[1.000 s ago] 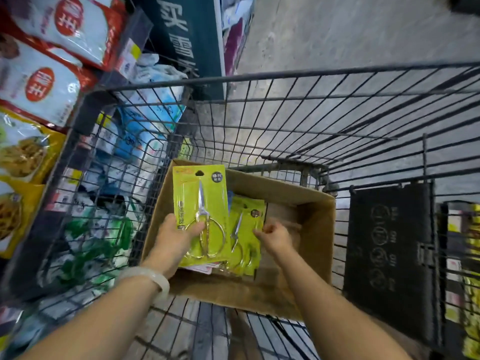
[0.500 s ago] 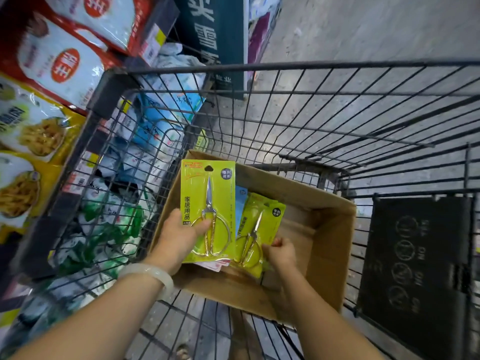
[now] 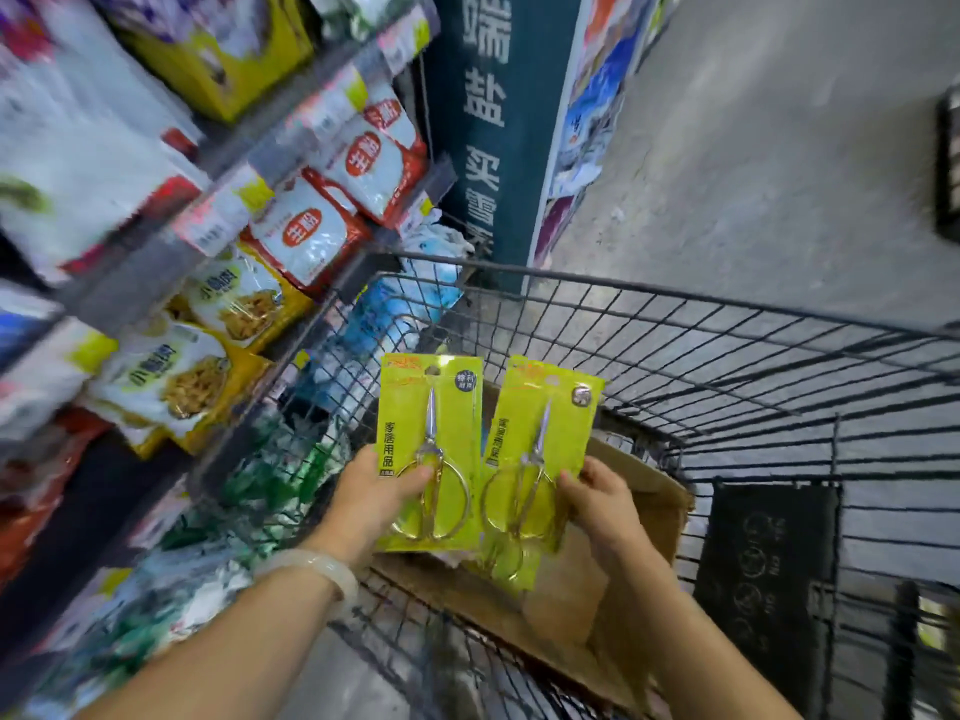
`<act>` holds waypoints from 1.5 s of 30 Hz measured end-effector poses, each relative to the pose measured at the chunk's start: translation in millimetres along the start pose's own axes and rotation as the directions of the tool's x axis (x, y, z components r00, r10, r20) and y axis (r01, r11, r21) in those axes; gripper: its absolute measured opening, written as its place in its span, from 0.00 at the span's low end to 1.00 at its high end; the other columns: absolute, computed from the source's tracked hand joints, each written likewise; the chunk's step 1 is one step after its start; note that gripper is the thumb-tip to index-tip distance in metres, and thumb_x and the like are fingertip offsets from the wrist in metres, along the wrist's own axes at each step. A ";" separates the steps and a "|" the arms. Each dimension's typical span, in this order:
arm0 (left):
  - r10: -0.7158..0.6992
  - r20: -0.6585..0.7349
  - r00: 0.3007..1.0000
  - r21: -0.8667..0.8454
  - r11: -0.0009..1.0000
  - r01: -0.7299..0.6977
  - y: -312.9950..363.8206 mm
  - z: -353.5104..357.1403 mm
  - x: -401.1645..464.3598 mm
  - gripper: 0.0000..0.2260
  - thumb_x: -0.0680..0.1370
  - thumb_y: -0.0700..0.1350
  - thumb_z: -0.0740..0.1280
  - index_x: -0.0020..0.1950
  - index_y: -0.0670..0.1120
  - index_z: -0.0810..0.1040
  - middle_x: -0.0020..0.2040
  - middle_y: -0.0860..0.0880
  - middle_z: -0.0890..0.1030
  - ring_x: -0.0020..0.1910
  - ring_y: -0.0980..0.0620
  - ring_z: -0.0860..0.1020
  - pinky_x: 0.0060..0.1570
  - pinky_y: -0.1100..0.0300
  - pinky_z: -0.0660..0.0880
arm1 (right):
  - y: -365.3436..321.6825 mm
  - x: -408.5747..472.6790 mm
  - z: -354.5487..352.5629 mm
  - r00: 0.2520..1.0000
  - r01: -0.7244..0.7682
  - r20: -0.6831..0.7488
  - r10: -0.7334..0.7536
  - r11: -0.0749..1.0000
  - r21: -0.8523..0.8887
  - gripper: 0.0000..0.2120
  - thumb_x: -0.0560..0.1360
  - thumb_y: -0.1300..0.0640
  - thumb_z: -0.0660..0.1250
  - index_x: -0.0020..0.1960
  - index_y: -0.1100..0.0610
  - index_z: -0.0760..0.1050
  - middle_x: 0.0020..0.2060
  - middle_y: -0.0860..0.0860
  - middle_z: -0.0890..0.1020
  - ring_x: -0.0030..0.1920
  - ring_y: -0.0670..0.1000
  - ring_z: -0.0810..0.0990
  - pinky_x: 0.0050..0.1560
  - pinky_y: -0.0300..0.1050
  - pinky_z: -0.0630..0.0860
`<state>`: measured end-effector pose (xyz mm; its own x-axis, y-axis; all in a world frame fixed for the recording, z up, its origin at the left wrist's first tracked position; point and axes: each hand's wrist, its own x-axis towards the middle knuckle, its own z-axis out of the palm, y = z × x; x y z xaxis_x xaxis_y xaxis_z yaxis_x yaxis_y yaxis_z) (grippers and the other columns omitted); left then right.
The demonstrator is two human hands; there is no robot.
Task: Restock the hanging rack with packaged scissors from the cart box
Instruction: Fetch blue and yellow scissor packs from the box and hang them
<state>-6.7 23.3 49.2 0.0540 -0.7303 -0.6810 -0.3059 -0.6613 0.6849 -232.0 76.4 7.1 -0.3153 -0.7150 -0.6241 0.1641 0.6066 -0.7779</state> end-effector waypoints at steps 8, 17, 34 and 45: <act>0.067 -0.174 0.982 -0.240 0.965 -0.108 3.8 -101.3 -79.8 0.13 0.74 0.40 0.71 0.58 0.43 0.77 0.54 0.46 0.83 0.51 0.47 0.81 0.50 0.53 0.77 | -85.8 -67.9 89.7 0.926 0.240 0.317 -0.206 0.968 -0.072 0.06 0.77 0.62 0.64 0.47 0.54 0.78 0.45 0.56 0.84 0.45 0.56 0.80 0.51 0.54 0.77; 0.078 -0.458 0.885 -0.449 0.839 -0.307 -114.6 -230.1 -251.8 0.15 0.71 0.46 0.75 0.54 0.45 0.78 0.53 0.48 0.83 0.51 0.50 0.81 0.54 0.53 0.76 | -61.8 -238.9 213.6 0.741 0.386 0.623 -0.250 0.918 -0.091 0.07 0.78 0.65 0.60 0.45 0.59 0.75 0.37 0.55 0.80 0.31 0.50 0.78 0.32 0.40 0.77; -0.450 -0.803 0.391 -0.596 0.594 -0.540 -457.6 -329.8 -624.5 0.10 0.71 0.41 0.75 0.50 0.42 0.80 0.48 0.42 0.85 0.49 0.42 0.83 0.54 0.44 0.78 | 178.2 -635.7 387.6 0.133 0.608 0.986 0.105 0.777 -0.164 0.06 0.75 0.68 0.63 0.48 0.62 0.77 0.34 0.51 0.82 0.29 0.45 0.79 0.36 0.40 0.75; -0.568 -0.782 0.256 -0.576 0.504 -0.643 -607.2 -420.3 -721.4 0.14 0.73 0.38 0.72 0.59 0.43 0.78 0.52 0.45 0.84 0.53 0.44 0.82 0.61 0.42 0.74 | 287.5 -802.8 501.5 -0.075 0.745 0.955 0.286 0.653 -0.137 0.06 0.78 0.62 0.62 0.52 0.58 0.75 0.49 0.53 0.81 0.44 0.48 0.78 0.42 0.37 0.72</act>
<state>539.6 879.7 233.5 0.9312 0.0550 -0.3603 0.3586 0.0374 0.9327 537.0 650.4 247.3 0.9636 -0.1053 -0.2459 -0.2554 -0.0892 -0.9627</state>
